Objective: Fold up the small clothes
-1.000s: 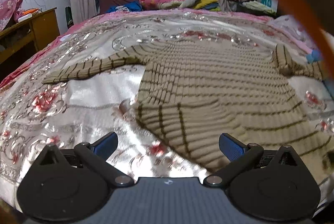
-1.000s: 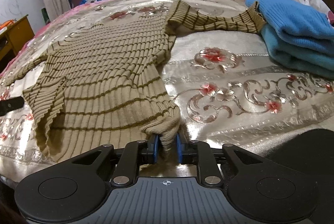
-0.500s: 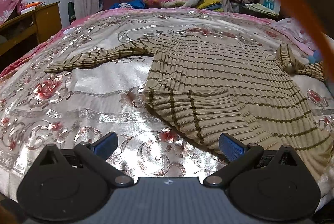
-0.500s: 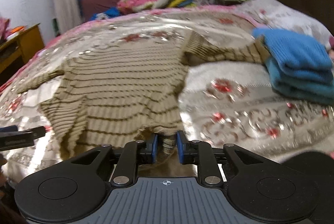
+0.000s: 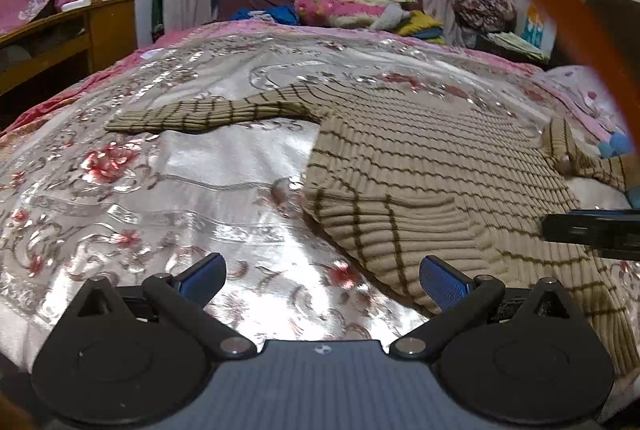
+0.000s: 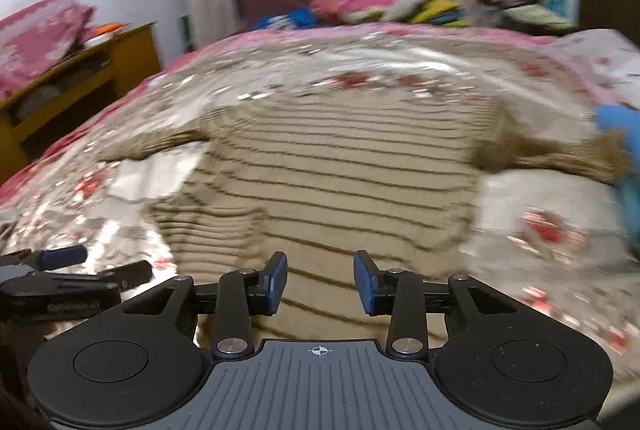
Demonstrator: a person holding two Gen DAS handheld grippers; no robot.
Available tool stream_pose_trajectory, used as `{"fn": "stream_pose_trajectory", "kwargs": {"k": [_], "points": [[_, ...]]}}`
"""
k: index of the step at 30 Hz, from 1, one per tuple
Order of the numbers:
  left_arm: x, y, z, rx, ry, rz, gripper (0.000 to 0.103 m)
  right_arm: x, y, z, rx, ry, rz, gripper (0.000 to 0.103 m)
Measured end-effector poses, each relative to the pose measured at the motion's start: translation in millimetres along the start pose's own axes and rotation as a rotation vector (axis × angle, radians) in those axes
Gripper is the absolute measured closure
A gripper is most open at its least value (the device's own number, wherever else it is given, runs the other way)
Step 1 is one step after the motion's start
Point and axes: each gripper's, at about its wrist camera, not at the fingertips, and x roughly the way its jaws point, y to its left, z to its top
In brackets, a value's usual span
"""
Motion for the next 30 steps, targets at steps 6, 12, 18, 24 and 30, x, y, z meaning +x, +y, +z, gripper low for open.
{"fn": "stream_pose_trajectory", "kwargs": {"k": [6, 12, 18, 24, 30], "points": [[2.6, 7.0, 2.3, -0.024, 0.003, -0.015, 0.000, 70.9, 16.6, 21.0, -0.061, 0.055, 0.111, 0.060], [0.5, 9.4, 5.0, -0.025, -0.019, -0.012, 0.000, 119.8, 17.8, 28.2, -0.075, 0.079, 0.191, 0.056], [-5.6, 12.0, 13.6, -0.012, -0.058, -0.010, 0.000, 131.6, 21.9, 24.0, -0.069, 0.119, 0.302, 0.060], [-24.7, 27.7, 33.5, 0.000, -0.158, 0.058, 0.000, 119.4, 42.8, 16.4, -0.041, 0.159, 0.427, 0.095], [-27.7, 42.2, 47.6, 0.000, -0.194, 0.080, 0.000, 105.7, 90.8, 9.1, -0.080, 0.167, 0.566, 0.097]]}}
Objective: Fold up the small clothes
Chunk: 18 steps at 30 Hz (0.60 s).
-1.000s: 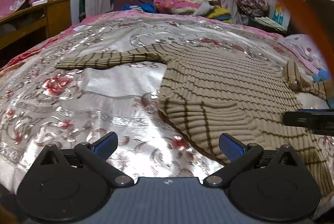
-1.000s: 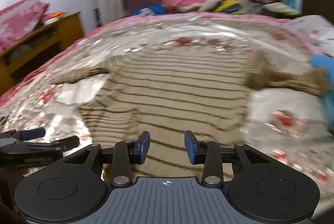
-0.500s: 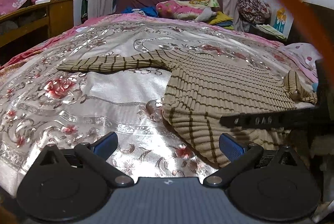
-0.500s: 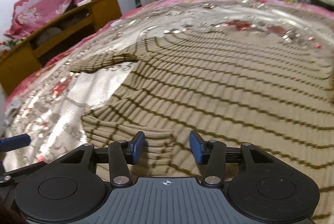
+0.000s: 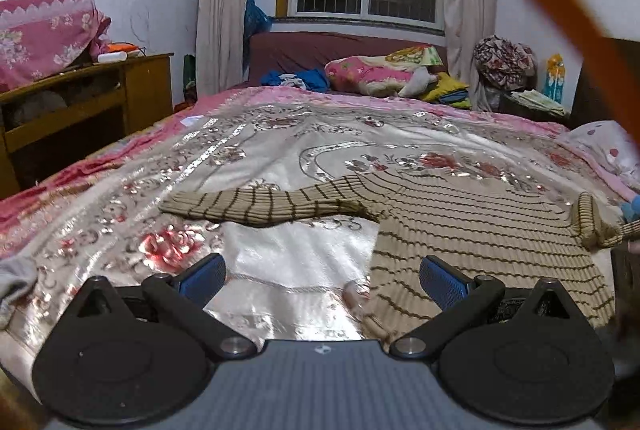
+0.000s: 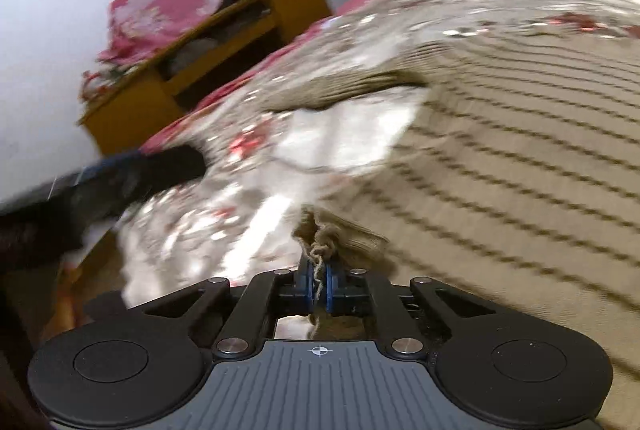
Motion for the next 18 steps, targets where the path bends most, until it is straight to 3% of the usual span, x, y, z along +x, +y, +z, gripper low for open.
{"fn": "stream_pose_trajectory", "kwargs": {"k": [3, 5, 8, 13, 18], "points": [[4.6, -3.4, 2.1, 0.026, -0.010, 0.000, 0.000, 12.5, 17.7, -8.0, -0.035, 0.033, 0.029, 0.097], [7.7, -5.5, 3.1, 0.037, -0.011, -0.009, 0.000, 18.0, 25.8, -14.2, -0.062, 0.057, 0.027, 0.090], [19.3, -11.9, 3.6, 0.046, 0.009, -0.036, 0.000, 19.2, 32.5, -22.1, -0.075, 0.072, 0.038, 0.087], [40.4, -30.4, -6.3, 0.091, 0.068, -0.063, 0.000, 0.3, 40.4, -30.7, -0.089, 0.064, 0.056, 0.081], [57.5, -46.6, -29.4, 0.153, 0.183, -0.058, 0.000, -37.4, 33.0, -41.9, -0.057, 0.044, 0.029, 0.081]]}}
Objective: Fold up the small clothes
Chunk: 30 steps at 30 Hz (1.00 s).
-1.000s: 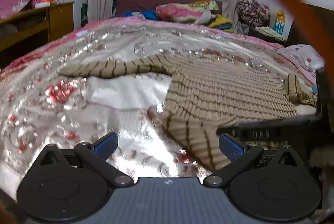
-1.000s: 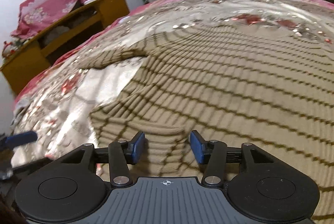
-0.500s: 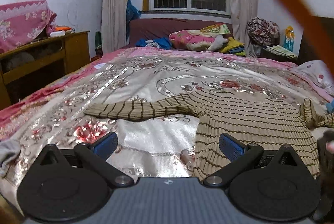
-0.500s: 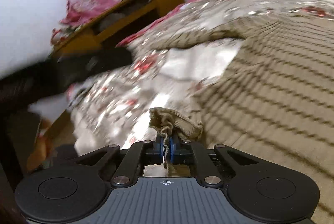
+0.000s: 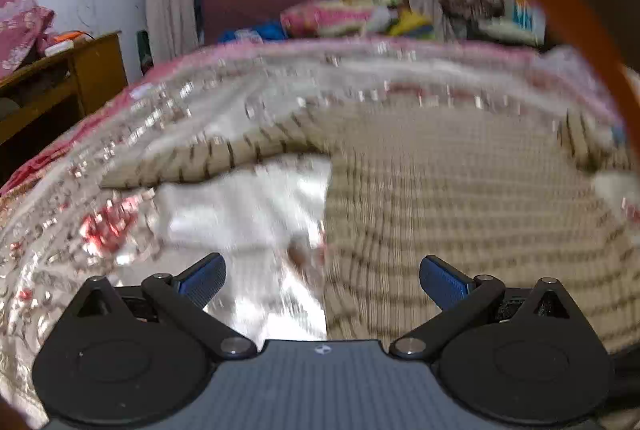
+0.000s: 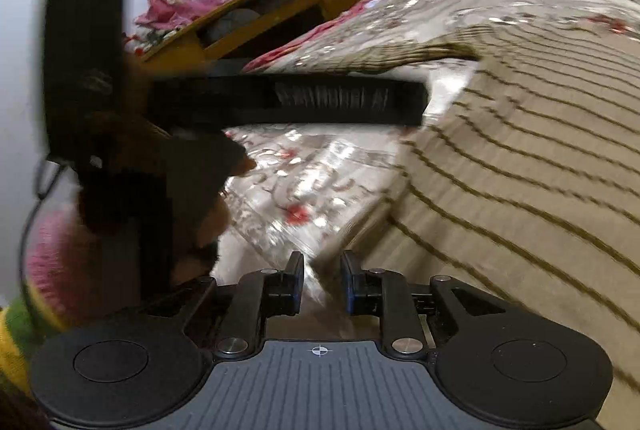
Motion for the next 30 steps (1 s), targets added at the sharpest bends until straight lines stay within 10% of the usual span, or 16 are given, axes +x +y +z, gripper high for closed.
{"fn": "stream_pose_trajectory", "kwargs": {"k": [8, 21, 30], "points": [[12.8, -18.3, -20.7, 0.089, 0.133, 0.052, 0.000, -61.5, -46.6, -22.9, 0.172, -0.093, -0.158, 0.081], [-3.7, -47.3, 8.2, 0.058, 0.047, -0.022, 0.000, -125.1, -143.2, -35.5, 0.435, -0.380, -0.314, 0.081], [14.7, -99.9, 36.3, 0.121, 0.016, -0.121, 0.000, -183.4, -224.1, -31.0, 0.640, -0.573, -0.666, 0.081]]}}
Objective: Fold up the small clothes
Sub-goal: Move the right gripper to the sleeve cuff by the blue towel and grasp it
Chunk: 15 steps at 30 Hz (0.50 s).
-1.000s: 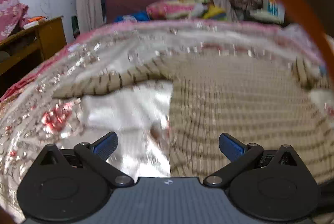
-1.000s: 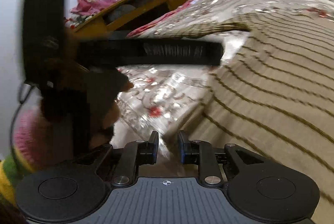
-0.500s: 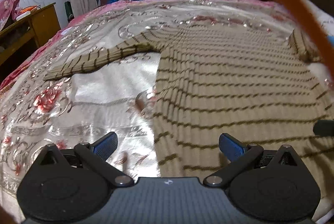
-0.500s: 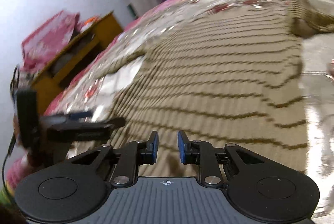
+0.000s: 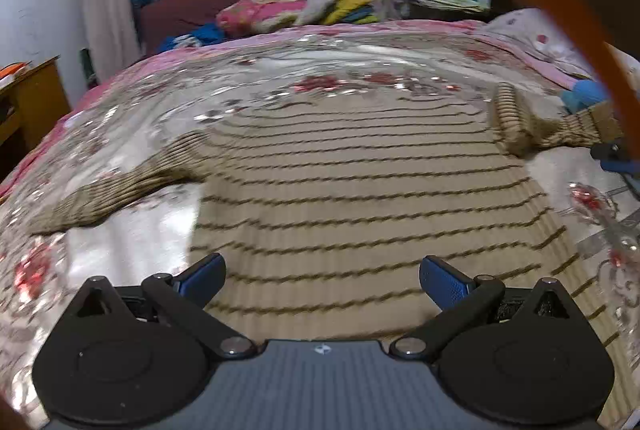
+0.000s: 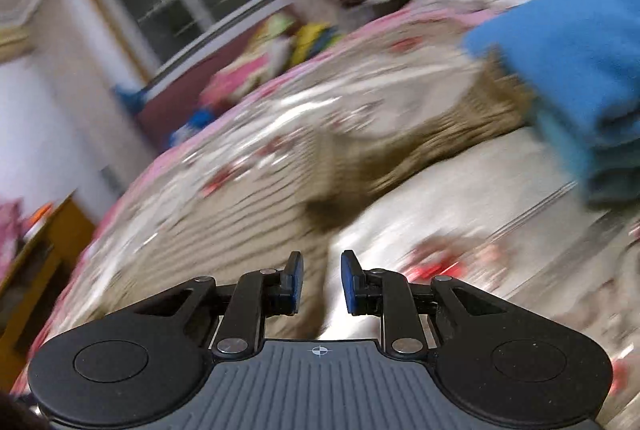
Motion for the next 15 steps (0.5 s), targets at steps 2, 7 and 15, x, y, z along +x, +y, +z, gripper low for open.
{"fn": "stream_pose_trajectory", "kwargs": {"k": [2, 7, 15], "points": [[4.8, -9.7, 3.1, 0.018, -0.003, -0.022, 0.000, 5.2, -12.7, 10.9, 0.030, -0.036, -0.063, 0.081], [14.0, -29.0, 6.9, 0.053, -0.003, -0.068, 0.000, 8.8, -29.2, 28.1, -0.012, -0.133, -0.189, 0.081], [21.3, -37.2, 5.8, 0.041, 0.007, -0.125, 0.000, 31.8, -7.9, 46.7, -0.329, -0.247, -0.355, 0.074]]}}
